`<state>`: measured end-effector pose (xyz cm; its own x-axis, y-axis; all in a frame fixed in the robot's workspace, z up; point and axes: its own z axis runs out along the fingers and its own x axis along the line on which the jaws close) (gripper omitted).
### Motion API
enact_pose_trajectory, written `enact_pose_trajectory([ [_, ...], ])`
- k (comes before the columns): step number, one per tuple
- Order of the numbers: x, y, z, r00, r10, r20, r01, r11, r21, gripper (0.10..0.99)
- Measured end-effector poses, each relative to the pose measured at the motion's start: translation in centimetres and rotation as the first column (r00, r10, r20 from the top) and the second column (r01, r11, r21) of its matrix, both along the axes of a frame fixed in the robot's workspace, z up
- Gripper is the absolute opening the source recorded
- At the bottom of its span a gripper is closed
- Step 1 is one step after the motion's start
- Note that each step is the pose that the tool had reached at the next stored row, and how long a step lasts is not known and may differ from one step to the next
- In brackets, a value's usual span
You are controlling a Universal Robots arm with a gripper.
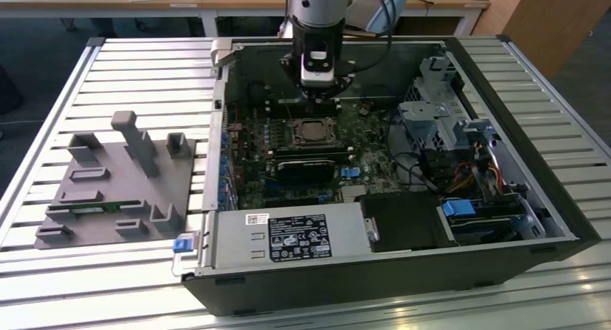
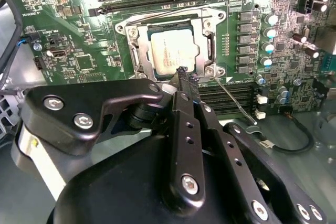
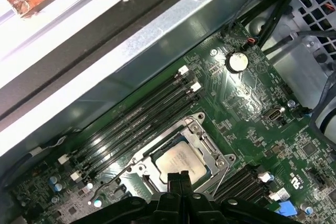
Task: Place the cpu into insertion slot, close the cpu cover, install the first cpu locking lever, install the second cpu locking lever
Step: 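Install the first cpu locking lever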
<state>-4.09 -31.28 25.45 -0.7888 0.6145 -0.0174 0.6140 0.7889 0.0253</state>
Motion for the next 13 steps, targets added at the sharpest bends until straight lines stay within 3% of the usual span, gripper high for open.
enact_pose_trajectory([
  [13, 0.0, 0.0, 0.0, 0.9989, 0.047, 0.0, -0.047, 0.9989, 0.0, 0.106],
])
